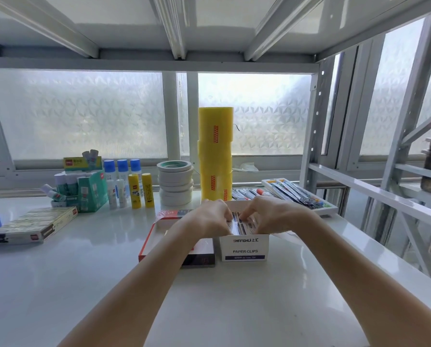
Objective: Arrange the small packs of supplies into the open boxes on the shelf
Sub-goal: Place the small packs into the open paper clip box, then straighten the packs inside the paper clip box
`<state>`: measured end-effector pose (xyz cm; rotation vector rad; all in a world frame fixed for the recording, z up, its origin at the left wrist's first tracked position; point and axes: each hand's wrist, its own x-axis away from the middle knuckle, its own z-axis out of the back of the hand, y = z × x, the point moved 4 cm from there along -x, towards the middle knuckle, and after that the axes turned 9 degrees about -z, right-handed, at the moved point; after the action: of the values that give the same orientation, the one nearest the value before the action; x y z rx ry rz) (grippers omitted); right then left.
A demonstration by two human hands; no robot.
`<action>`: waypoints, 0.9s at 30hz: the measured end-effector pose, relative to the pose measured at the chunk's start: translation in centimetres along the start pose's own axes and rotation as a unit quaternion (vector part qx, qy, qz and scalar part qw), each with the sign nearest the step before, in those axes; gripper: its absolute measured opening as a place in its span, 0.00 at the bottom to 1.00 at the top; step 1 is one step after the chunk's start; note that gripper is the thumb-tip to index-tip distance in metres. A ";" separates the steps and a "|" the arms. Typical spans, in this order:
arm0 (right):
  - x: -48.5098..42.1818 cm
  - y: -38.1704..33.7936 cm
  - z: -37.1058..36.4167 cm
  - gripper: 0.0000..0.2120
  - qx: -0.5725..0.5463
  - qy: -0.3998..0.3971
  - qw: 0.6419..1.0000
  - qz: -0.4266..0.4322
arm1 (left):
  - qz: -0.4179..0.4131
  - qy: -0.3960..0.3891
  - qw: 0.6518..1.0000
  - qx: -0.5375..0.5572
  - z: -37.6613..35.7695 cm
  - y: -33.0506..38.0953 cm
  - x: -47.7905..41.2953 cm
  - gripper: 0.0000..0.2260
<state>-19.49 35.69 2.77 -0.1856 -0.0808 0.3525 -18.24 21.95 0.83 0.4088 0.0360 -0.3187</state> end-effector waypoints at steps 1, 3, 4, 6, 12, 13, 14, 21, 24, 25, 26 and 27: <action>0.1 0.0 0.0 0.25 0.001 0.002 1.000 0.001 | 0.002 0.001 1.000 0.006 0.0 0.0 0.0 0.15; 0.1 0.0 0.0 0.23 -0.001 0.008 1.000 0.001 | 0.008 0.008 1.000 0.026 0.2 0.2 0.2 0.18; 0.1 0.0 0.1 0.23 -0.005 0.010 1.000 0.000 | 0.010 0.013 0.999 0.038 0.3 0.2 0.2 0.21; 0.2 0.1 0.2 0.24 -0.020 0.007 1.000 -0.005 | 0.006 0.011 0.998 0.059 0.5 0.3 0.3 0.24; 1.1 0.3 1.1 0.27 -0.072 -0.017 0.997 0.012 | -0.024 -0.004 0.989 0.145 3.2 0.5 2.0 0.33; 1.3 0.6 1.6 0.26 -0.101 -0.012 0.995 0.019 | -0.027 0.017 0.989 0.145 4.3 0.4 2.5 0.32; 1.4 0.8 2.3 0.24 -0.130 0.004 0.991 0.029 | -0.026 0.045 0.989 0.139 5.4 0.2 3.1 0.29; 1.4 2.2 2.0 0.20 -0.086 0.051 0.987 -0.124 | 0.120 0.227 0.966 0.034 8.7 -7.4 8.9 0.13; 0.8 2.4 0.7 0.20 -0.154 0.014 0.977 -0.146 | 0.184 0.194 0.961 0.068 6.2 -9.9 10.2 0.16; 0.7 2.5 0.5 0.18 -0.168 0.014 0.976 -0.139 | 0.191 0.193 0.959 0.081 5.7 -10.4 10.3 0.15; 0.6 2.4 0.4 0.15 -0.179 0.019 0.975 -0.131 | 0.194 0.196 0.956 0.097 5.4 -10.7 10.4 0.14; 0.8 2.3 0.3 0.13 -0.187 0.023 0.974 -0.123 | 0.195 0.202 0.952 0.119 5.2 -10.9 10.5 0.13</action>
<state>-19.54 38.11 2.69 -0.5509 -0.1227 0.0826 -11.84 7.32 0.36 0.7039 0.3161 0.1590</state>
